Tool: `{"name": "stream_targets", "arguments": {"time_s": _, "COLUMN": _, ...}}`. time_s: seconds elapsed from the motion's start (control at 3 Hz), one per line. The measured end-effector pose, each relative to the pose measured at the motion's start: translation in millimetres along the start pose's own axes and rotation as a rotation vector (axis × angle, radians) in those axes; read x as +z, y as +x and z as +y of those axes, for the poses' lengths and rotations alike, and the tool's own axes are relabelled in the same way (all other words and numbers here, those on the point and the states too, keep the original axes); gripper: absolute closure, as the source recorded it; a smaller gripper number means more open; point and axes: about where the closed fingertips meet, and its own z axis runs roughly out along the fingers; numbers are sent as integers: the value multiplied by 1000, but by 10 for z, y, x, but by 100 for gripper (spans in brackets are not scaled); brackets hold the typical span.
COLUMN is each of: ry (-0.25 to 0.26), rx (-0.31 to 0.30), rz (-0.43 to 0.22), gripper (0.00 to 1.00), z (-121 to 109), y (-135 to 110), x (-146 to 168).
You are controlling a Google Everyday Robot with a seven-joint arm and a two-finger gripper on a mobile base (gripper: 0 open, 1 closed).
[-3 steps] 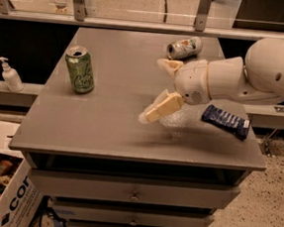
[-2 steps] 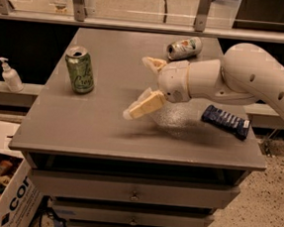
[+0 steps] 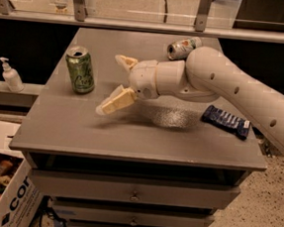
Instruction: Knock green can over
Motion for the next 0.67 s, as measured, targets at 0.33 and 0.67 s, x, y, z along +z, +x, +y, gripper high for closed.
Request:
{"name": "stream_targets", "arguments": {"time_s": 0.33, "ry": -13, "rx": -5, "rz": -38, "gripper": 0, "z": -47, "y": -89, "x": 264}}
{"name": "stream_targets", "arguments": {"time_s": 0.67, "ry": -16, "rx": -1, "rz": -66, "gripper": 0, "z": -100, "y": -153, "x": 444}}
